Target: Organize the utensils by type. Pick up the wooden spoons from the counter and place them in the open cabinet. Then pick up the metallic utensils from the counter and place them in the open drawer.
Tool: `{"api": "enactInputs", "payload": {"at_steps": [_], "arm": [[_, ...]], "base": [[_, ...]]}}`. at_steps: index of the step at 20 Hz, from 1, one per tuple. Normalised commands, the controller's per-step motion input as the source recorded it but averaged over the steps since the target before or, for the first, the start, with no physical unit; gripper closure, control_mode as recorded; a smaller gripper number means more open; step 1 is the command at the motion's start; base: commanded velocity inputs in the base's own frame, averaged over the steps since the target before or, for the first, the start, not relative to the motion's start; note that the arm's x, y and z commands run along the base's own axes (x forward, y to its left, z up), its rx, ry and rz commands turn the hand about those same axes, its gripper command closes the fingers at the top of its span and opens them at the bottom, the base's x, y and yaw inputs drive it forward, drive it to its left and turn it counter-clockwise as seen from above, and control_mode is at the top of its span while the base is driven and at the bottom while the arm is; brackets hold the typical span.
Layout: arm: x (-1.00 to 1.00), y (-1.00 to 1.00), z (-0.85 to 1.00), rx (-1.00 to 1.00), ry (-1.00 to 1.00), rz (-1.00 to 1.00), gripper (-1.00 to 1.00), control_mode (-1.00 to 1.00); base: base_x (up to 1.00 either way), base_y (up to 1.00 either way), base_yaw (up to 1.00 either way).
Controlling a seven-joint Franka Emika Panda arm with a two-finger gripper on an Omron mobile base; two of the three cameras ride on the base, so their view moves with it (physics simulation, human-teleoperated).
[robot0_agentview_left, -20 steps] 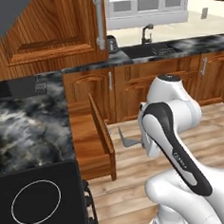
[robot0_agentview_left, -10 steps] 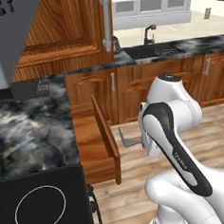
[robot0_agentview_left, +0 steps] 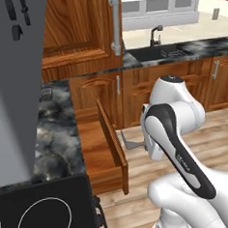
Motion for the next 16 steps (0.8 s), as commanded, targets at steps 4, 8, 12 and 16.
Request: {"api": "enactInputs", "payload": {"at_steps": [4, 8, 12, 16], "arm": [[0.0, 0.0, 0.0, 0.0, 0.0, 0.0, 1.0, 1.0], [0.0, 0.0, 0.0, 0.0, 0.0, 0.0, 1.0, 1.0], [0.0, 0.0, 0.0, 0.0, 0.0, 0.0, 1.0, 1.0], [0.0, 0.0, 0.0, 0.0, 0.0, 0.0, 1.0, 1.0]], "base": [[0.11, 0.26, 0.01], [0.39, 0.35, 0.0], [0.32, 0.3, 0.0], [0.38, 0.19, 0.0]]}}
